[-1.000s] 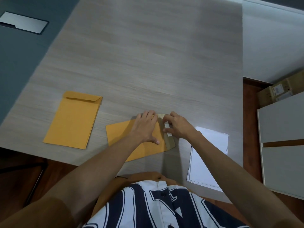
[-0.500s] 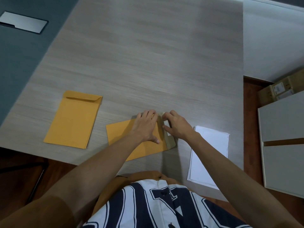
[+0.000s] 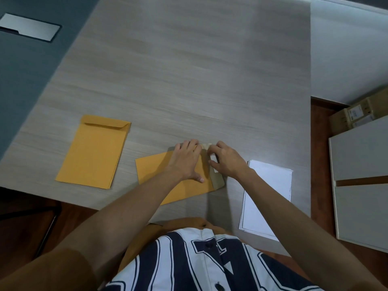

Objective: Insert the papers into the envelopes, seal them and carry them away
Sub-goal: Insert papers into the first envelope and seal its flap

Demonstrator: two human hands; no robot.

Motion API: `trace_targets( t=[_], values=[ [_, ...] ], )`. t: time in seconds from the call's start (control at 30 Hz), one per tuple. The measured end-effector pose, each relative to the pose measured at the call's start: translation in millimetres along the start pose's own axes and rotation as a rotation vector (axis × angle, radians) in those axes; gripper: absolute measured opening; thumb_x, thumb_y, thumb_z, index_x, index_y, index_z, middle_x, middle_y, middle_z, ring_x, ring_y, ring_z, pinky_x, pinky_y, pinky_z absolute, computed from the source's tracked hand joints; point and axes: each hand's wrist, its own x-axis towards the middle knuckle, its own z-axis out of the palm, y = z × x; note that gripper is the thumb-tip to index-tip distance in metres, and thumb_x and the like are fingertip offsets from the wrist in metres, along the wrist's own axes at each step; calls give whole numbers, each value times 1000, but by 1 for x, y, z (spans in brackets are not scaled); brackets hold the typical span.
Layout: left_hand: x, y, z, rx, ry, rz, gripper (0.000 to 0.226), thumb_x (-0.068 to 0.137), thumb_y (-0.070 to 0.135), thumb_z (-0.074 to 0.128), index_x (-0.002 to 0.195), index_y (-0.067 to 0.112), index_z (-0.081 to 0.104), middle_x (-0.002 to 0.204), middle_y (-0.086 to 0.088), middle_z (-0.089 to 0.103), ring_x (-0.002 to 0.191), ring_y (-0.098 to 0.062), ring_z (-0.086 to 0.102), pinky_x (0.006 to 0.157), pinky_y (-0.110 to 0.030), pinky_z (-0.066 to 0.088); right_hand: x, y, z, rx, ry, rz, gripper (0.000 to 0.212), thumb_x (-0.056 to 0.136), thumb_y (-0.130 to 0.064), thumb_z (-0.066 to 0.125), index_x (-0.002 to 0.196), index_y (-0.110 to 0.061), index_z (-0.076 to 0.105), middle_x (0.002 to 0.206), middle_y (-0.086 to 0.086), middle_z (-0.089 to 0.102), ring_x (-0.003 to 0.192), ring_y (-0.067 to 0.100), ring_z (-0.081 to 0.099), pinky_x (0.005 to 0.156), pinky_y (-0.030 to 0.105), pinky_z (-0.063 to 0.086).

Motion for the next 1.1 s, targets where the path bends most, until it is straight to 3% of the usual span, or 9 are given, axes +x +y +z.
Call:
trace_targets(
  t=[0.43,0.6,0.77,0.97,1.1],
  values=[
    [0,1,1,14,-2,-1,111,51,83,70,132,13,40,139,-4,38,124,-25,39,99,-39,38,3,0,-2,-23,-21,-1,29,88,-34,67,111,-20,55,106,-1,46,82,17,52,72,28,44],
    [1,0,0,10,3,-2,111,51,84,70,131,13,41,139,-4,38,123,-25,40,99,-40,38,3,-3,-2,-15,1,-41,27,88,-33,67,104,-17,53,107,1,47,86,18,56,74,32,51],
    [1,0,1,18,4,-2,111,50,85,69,130,13,42,137,-4,38,122,-25,40,98,-39,38,3,-4,-5,-53,27,-80,17,87,-26,64,96,-17,54,97,-5,42,77,14,46,66,24,36],
    [0,-1,0,13,7,7,107,52,84,69,128,14,42,137,-3,37,122,-24,39,98,-38,37,5,-3,-7,-54,23,-93,29,85,-20,63,113,-16,57,108,-2,53,93,14,52,73,23,41],
    [0,-1,-1,11,5,9,107,53,84,69,129,14,42,138,-3,36,123,-24,38,98,-38,37,8,-1,-7,-77,26,-100,29,85,-20,63,113,-13,61,109,2,55,95,18,55,72,25,42]
  ],
)
